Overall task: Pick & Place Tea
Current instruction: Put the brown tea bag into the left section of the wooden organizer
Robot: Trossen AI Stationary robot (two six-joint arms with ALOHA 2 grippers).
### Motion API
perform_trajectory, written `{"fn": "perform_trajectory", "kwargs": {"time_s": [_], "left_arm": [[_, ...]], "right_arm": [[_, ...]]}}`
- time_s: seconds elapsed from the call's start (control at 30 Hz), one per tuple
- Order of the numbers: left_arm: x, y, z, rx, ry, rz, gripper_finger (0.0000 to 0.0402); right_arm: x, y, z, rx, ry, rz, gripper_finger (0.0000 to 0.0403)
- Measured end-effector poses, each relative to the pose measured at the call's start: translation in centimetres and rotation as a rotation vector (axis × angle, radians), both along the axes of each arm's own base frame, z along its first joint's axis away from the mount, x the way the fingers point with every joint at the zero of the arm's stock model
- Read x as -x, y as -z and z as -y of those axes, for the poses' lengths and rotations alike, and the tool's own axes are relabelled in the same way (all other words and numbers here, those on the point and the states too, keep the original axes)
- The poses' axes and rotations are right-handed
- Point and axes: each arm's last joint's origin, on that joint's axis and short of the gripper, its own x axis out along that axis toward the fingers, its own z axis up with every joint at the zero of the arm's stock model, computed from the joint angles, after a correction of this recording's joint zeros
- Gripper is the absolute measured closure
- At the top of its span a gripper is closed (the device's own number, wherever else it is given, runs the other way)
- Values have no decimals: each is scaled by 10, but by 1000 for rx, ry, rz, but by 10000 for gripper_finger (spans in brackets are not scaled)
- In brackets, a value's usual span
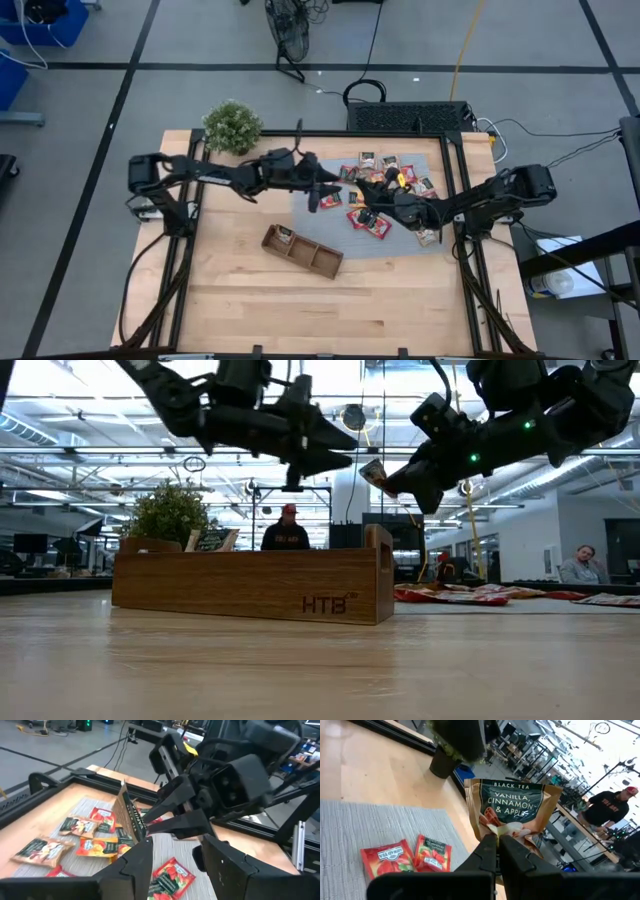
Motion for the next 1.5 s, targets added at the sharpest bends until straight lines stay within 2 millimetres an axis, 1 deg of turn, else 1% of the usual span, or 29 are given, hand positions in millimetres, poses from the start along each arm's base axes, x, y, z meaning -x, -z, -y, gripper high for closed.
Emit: {"fn": "perform_trajectory", "kwargs": {"time_s": [0.13,0.27,0.37,0.5,0.83,1.3,1.4,1.5], "left_arm": [[-13,4,-3,-8,1,-3,227],[-21,5,-5,-34,2,-4,227],[-21,4,-5,-41,-1,-3,227],[-21,4,-7,-93,-27,-6,227],[-20,8,-11,-179,-165,-64,227],[-20,6,-11,-173,-161,-39,227],[-21,6,-9,-133,-114,-30,227],[-21,6,-9,-122,-91,-32,246]], "right_arm": [[0,0,0,3,1,-1,403],[0,0,0,4,2,2,403],[0,-1,0,1,2,6,403],[0,-1,-1,-5,0,11,403],[0,-1,-7,-8,-29,14,402],[-1,-2,-8,-17,-30,30,402],[-1,-2,-8,-21,-31,32,402],[-1,-2,-8,-23,-31,34,402]]}}
